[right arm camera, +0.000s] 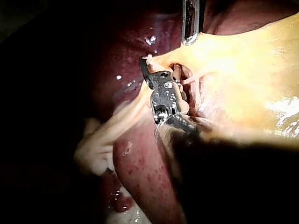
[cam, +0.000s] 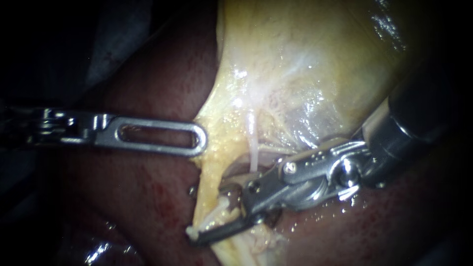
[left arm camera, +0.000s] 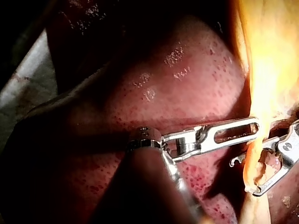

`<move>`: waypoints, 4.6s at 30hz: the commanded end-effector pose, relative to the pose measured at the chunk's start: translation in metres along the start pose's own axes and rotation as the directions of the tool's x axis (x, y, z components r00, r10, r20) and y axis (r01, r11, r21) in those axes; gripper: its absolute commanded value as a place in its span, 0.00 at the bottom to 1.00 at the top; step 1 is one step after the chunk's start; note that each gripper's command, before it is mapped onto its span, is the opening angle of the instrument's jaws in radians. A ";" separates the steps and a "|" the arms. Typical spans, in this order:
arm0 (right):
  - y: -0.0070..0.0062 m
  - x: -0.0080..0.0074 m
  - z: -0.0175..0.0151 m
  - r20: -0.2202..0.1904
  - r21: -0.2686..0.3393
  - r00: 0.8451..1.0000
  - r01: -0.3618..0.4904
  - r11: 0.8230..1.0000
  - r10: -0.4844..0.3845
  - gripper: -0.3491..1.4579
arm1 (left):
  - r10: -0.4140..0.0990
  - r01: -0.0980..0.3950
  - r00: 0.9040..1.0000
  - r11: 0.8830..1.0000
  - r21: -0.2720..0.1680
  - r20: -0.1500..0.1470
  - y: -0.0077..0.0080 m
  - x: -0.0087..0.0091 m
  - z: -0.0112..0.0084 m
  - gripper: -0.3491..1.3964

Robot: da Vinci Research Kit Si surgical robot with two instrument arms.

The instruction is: Going back first clip left tube

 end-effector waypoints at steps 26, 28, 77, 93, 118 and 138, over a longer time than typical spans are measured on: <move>-0.0003 -0.0007 0.0017 -0.042 0.052 0.997 0.070 0.996 -0.068 0.52 | 0.001 -0.001 1.000 1.000 0.000 -0.001 -0.0003 0.0001 0.0003 0.00; -0.0004 -0.0008 0.0020 -0.041 0.052 0.997 0.072 0.996 -0.070 0.52 | 0.001 -0.001 1.000 1.000 0.000 -0.001 -0.0003 0.0001 0.0003 0.00; 0.0004 -0.0006 -0.0040 -0.070 0.015 0.997 -0.017 1.000 0.018 0.52 | 0.000 0.000 1.000 1.000 0.001 -0.003 -0.0005 0.0003 -0.0001 0.00; -0.0007 0.0006 -0.0134 -0.097 -0.007 0.994 -0.049 0.999 0.048 0.51 | 0.001 -0.001 1.000 1.000 0.001 -0.003 -0.0004 0.0003 -0.0002 0.00; -0.0010 0.0015 -0.0224 -0.125 -0.087 0.991 -0.054 0.995 0.043 0.52 | 0.004 -0.004 1.000 1.000 -0.001 -0.002 0.0002 0.0005 0.0002 0.00; -0.0011 0.0016 -0.0222 -0.125 -0.088 0.991 -0.054 0.995 0.043 0.52 | 0.035 -0.035 0.999 0.999 -0.014 -0.033 0.0049 0.0034 0.0045 0.00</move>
